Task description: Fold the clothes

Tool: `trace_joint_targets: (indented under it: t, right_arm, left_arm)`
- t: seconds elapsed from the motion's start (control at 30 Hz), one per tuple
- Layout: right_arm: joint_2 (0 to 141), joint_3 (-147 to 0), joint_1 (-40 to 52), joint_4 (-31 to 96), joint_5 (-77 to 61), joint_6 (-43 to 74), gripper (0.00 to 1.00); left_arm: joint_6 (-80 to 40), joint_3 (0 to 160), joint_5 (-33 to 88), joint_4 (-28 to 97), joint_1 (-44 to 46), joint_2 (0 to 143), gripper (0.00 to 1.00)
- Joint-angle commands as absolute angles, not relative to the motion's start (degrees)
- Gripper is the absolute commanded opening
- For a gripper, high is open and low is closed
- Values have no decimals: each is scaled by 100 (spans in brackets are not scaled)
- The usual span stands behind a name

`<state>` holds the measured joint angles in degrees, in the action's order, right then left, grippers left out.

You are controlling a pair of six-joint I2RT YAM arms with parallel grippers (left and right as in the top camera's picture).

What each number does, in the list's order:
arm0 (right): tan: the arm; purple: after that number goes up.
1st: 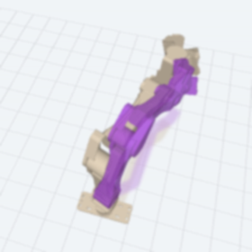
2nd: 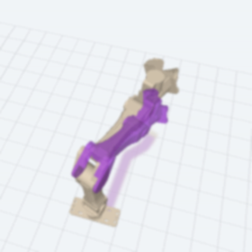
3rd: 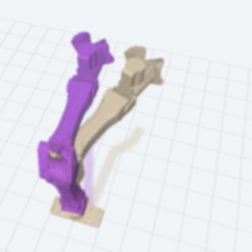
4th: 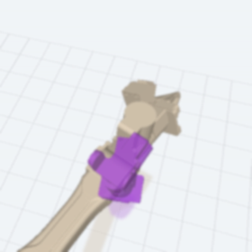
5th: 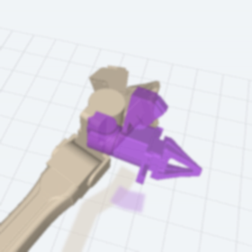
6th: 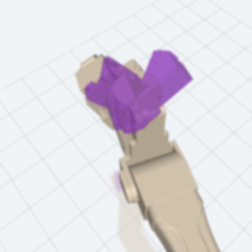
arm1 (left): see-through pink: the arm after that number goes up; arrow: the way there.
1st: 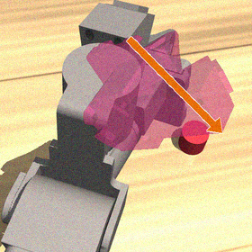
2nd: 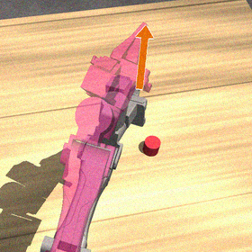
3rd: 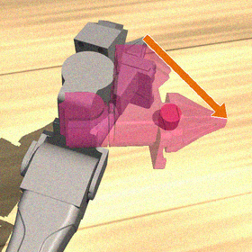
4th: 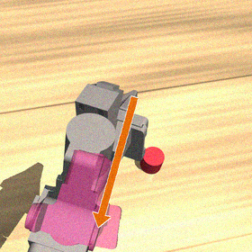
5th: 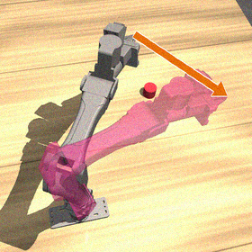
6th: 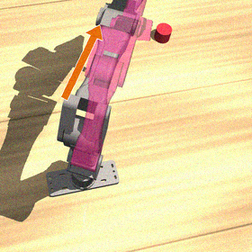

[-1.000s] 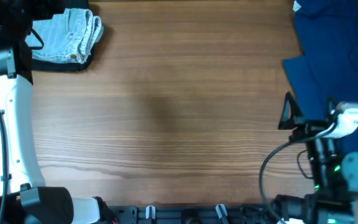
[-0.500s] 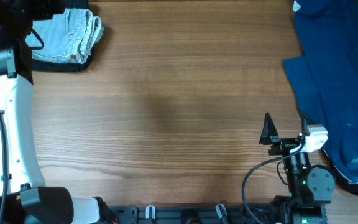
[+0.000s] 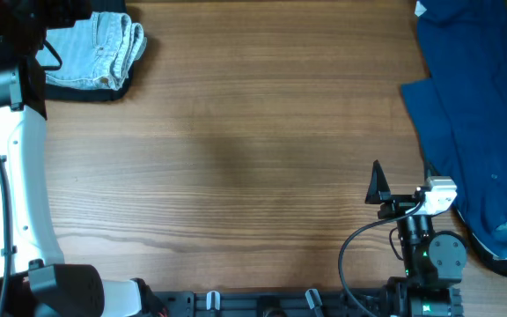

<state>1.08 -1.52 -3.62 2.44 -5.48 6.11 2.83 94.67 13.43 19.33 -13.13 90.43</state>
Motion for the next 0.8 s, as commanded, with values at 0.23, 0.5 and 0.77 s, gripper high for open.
trace_joint_targets:
  t: [0.23, 0.5, 0.77]
  right_arm:
    - [21, -137, -338, 200, -447, 539, 100]
    - [21, -137, -338, 200, -445, 534, 100]
    - [21, -137, -338, 200, -445, 534, 100]
  left_arm:
    - [250, 9441, 1411, 1920, -1291, 9076, 100]
    - [252, 9441, 1391, 2167, -1293, 9074, 100]
    - [274, 8248, 1197, 3354, -1223, 8433, 100]
